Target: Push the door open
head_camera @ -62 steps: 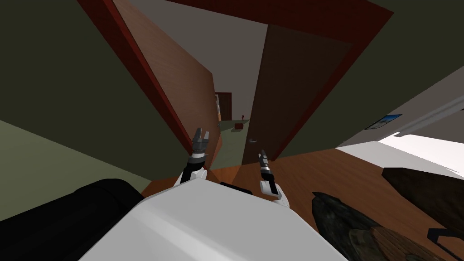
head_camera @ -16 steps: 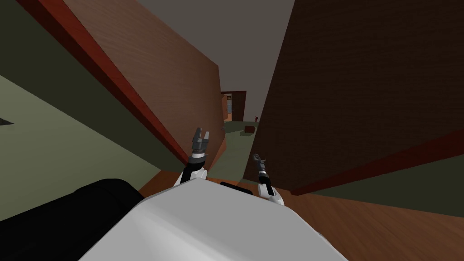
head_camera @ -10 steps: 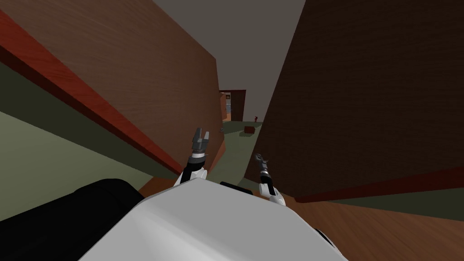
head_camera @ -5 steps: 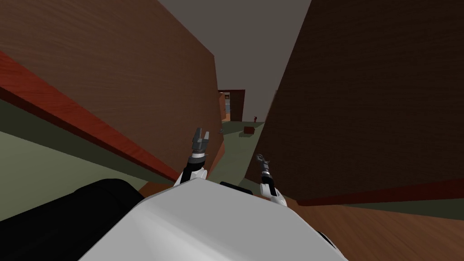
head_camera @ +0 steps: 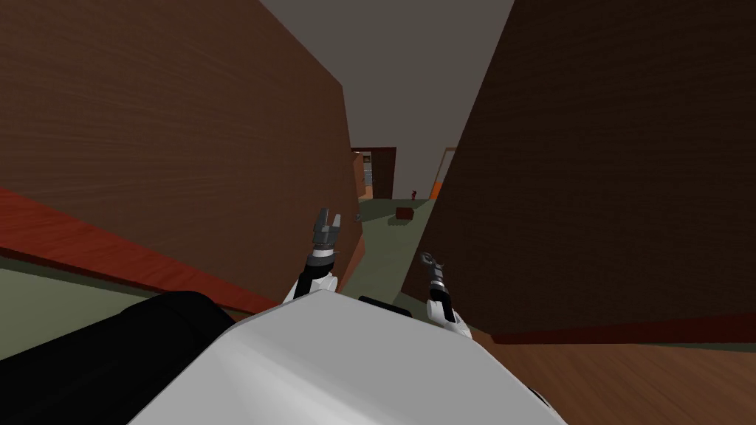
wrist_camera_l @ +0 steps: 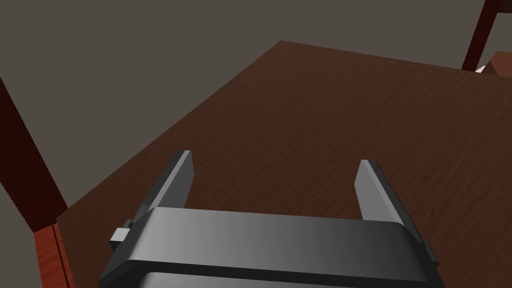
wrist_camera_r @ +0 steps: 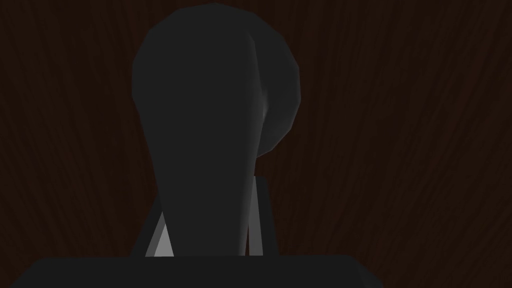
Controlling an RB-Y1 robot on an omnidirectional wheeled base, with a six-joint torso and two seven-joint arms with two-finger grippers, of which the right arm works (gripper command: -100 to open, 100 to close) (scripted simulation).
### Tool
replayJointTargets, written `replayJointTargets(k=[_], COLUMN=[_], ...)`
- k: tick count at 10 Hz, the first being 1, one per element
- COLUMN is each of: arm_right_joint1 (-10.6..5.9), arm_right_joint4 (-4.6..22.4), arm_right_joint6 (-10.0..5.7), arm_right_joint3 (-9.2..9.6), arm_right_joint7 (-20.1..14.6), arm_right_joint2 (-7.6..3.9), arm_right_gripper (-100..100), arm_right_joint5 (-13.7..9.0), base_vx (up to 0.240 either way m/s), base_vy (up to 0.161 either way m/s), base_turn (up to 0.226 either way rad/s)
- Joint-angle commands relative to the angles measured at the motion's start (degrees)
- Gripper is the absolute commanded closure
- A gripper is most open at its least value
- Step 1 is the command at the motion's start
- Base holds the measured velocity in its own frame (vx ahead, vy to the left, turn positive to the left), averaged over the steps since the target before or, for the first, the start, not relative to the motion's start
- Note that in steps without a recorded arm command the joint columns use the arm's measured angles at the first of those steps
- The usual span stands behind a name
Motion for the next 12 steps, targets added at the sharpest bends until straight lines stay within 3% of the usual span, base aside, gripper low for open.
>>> replayJointTargets(k=[1,10,12], arm_right_joint1=[-0.7,-0.59,-0.7], arm_right_joint4=[1.05,1.64,2.58], arm_right_joint6=[-0.75,-0.64,-1.18], arm_right_joint3=[-1.34,-5.72,-6.45], arm_right_joint7=[0.39,2.04,2.1], arm_right_joint2=[-0.62,-1.31,-1.92], arm_right_gripper=[100,100,100], arm_right_joint5=[-0.7,-3.09,-3.59], base_vx=[0.164,0.179,0.091], base_vy=[0.088,0.076,0.01], base_turn=[-0.07,-0.055,-0.042])
